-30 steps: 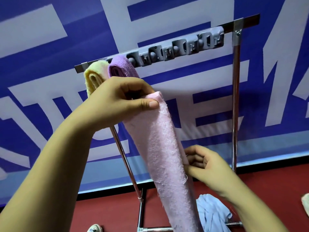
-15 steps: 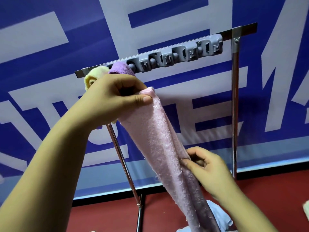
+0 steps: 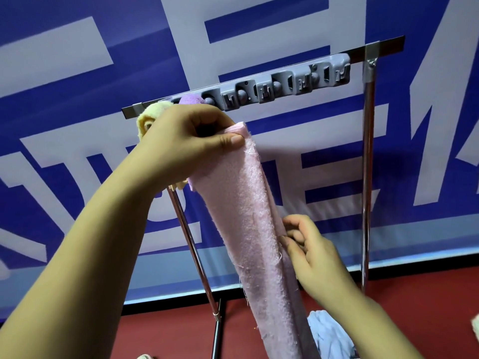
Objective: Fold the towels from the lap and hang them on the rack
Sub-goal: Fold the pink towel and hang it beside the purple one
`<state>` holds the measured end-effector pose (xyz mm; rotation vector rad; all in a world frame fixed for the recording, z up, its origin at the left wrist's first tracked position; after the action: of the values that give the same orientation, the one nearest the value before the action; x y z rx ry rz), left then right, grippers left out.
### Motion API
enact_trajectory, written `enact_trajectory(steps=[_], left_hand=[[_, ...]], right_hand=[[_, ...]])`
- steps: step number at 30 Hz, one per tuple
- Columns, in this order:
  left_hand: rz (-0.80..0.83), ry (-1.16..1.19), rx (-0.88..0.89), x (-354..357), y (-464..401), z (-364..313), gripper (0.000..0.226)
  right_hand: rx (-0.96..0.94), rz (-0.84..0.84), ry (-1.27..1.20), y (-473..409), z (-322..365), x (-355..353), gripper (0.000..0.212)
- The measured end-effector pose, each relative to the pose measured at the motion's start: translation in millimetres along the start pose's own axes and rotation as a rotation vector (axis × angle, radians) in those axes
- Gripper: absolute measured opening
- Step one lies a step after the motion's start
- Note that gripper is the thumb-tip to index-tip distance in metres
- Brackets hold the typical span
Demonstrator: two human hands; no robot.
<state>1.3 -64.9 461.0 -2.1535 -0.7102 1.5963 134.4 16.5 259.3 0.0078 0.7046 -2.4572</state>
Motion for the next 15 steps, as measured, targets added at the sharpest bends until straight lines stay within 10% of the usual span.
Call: enact_trajectory(steps=[15], left_hand=[[-0.095,0.023,-0.045,-9,3,0,0.010]], right_hand=[[-0.107,0.039,0.267,5,-17,-9,0.020]])
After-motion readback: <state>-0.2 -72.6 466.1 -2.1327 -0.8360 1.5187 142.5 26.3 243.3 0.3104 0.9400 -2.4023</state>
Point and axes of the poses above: each hand's wrist, its own y-axis away from the middle knuckle, its own x-axis out of the palm, z = x × y, the point moved 3 cm from there along -y, towards the middle knuckle, and after that the axes turned 6 degrees about -y, right-handed, at the moved point
